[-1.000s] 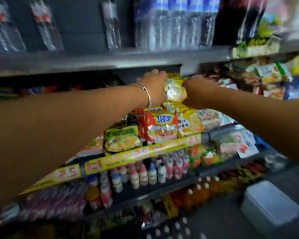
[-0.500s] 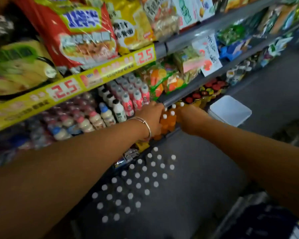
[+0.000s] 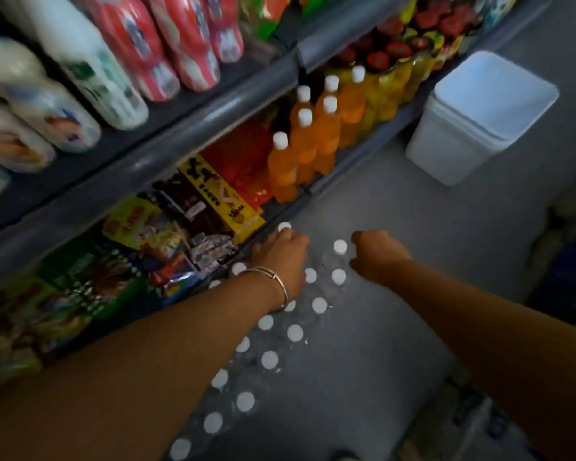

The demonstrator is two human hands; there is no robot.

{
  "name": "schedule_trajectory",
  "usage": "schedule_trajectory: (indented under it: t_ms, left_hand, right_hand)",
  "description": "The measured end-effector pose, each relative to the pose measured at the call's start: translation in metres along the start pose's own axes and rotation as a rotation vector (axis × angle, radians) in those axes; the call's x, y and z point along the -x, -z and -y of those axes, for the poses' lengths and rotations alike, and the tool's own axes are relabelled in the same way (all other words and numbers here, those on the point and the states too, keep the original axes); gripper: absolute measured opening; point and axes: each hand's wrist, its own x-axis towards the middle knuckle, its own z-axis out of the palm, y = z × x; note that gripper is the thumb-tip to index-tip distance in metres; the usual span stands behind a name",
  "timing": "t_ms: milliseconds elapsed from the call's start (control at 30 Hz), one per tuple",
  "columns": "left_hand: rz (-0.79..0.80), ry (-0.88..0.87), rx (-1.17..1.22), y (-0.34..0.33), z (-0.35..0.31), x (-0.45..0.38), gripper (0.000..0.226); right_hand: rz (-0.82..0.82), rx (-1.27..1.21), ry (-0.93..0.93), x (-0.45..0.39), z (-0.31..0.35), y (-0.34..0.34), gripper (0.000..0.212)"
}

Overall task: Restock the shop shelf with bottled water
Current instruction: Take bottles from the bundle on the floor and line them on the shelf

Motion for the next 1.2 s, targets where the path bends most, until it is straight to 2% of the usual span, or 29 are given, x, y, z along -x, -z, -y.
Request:
schedule_trajectory:
  t_ms: [100,300,467,567,767,967,1200]
  left_hand:
    - [-0.01,-0.012,0.004,-0.048,0.01,-0.037,0.045]
    - [-0.11,-0.031,0.026,-0.104,0.029,-0.086,0.044]
    - [-0.12,-0.082,0.015,-0.125,0.032,-0.109,0.047]
    - [-0.149,-0.092,0.031,-0.13,0.031,-0.119,0.046]
    - [-0.152,-0.074,0.031,-0.134,0.033,-0.122,0.048]
    - [-0.106,-0.046,0.018,-0.1,0.025,-0.101,0.051]
    - [-0.03,0.005,0.015,0.022,0.0,-0.034,0.061]
  right_hand:
    - [-0.008,-0.085,-0.068,-0.05,-0.02,-0.047,0.045]
    - [-0.023,-0.356,-0.144,-0.122,-0.044,-0.11,0.078]
    - [-0.054,-0.563,-0.079,-0.159,-0.039,-0.136,0.07]
    - [-0.05,-0.577,-0.075,-0.171,-0.039,-0.142,0.075]
    - [-0.11,-0.573,-0.021,-0.174,-0.042,-0.143,0.064]
    - [-0.237,-0.45,0.062,-0.135,-0.035,-0.097,0.053]
    - [-0.201,-0.347,0.27,-0.041,-0.003,0.046,0.054]
